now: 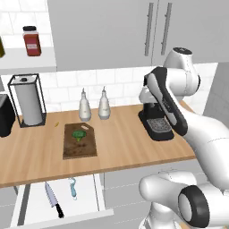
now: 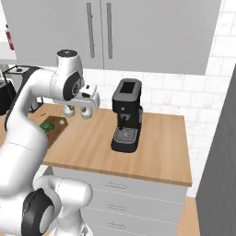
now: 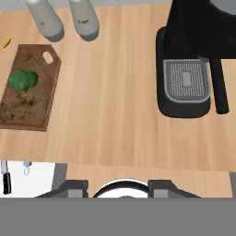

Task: Place the appropriate cutting tool for cutting the broccoli skin on the cutting board.

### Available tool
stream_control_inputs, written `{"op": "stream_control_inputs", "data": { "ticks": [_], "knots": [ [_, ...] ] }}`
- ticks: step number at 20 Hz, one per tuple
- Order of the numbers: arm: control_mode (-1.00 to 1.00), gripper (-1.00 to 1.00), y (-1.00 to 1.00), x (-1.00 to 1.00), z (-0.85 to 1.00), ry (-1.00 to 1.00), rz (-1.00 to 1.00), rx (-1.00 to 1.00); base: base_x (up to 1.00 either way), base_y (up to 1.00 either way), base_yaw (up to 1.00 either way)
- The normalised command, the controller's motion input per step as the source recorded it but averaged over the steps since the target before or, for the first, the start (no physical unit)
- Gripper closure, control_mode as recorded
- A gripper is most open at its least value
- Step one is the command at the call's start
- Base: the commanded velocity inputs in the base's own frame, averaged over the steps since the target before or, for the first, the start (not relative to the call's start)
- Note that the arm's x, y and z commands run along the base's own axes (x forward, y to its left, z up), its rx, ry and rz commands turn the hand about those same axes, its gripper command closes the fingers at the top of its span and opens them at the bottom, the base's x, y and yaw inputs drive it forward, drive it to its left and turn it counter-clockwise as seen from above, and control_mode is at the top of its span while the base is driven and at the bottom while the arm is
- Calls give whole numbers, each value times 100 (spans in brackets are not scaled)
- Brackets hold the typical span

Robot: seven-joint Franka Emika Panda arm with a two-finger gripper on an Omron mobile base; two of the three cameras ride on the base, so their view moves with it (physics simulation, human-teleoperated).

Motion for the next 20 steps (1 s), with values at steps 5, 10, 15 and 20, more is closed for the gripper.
{"op": "stream_control_inputs", "data": {
  "ticks": [5,10,15,20],
  "knots": [
    [-100,-100,30,-23,-15,2,3,-1,0,0,0],
    [-100,-100,99,-50,-79,28,14,0,0,0,0],
    [-100,-100,100,-39,-75,40,15,0,0,0,0],
    [-100,-100,100,-50,-67,29,11,-3,0,0,0]
  ]
}}
